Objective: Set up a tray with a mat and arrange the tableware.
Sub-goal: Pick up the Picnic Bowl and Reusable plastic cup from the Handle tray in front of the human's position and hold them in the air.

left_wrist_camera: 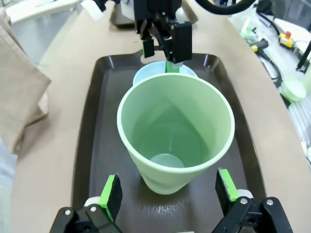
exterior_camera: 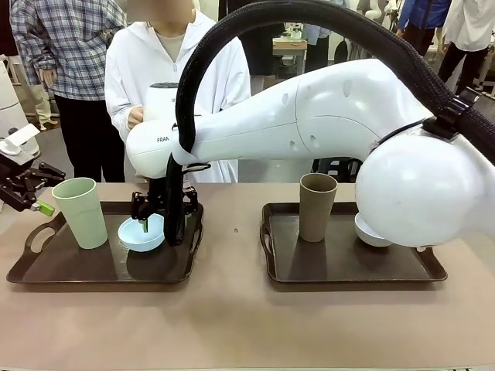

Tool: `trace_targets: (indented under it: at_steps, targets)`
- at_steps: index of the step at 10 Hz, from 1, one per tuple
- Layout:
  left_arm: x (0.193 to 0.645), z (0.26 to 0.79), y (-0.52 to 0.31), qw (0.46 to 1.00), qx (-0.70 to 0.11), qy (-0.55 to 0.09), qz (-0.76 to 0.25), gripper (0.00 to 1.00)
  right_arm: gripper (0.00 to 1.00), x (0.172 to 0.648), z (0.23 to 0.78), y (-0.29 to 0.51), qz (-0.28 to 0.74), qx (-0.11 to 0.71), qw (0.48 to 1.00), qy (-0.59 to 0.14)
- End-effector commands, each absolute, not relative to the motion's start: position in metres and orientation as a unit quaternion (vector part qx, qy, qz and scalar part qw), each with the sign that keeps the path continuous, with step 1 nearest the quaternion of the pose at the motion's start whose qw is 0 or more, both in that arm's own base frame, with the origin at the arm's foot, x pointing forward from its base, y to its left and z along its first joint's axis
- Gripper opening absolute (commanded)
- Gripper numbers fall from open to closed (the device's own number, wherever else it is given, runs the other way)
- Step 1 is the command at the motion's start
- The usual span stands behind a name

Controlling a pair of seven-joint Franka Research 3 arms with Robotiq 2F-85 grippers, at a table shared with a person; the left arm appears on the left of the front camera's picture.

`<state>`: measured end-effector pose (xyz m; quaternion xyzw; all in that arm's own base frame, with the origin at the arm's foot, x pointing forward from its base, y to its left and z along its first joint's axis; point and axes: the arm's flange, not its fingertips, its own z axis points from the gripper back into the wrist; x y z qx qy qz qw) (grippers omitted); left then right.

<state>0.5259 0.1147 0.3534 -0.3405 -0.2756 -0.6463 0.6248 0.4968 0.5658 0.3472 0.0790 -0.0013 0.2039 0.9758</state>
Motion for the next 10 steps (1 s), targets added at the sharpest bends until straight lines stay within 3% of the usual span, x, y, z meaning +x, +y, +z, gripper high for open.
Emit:
trace_targets:
  at_steps: [1,10]
  targets:
    - [0.530,0.349,0.112,0.621,-0.345,-0.282,-0.645,1.00,1.00,0.507,0.348,0.577,0.189,0.064,0.980,-0.018]
    - [0.537,0.314,0.090,0.608,-0.358,-0.283,-0.650,1.00,1.00,0.512,0.345,0.578,0.171,0.067,0.982,-0.035]
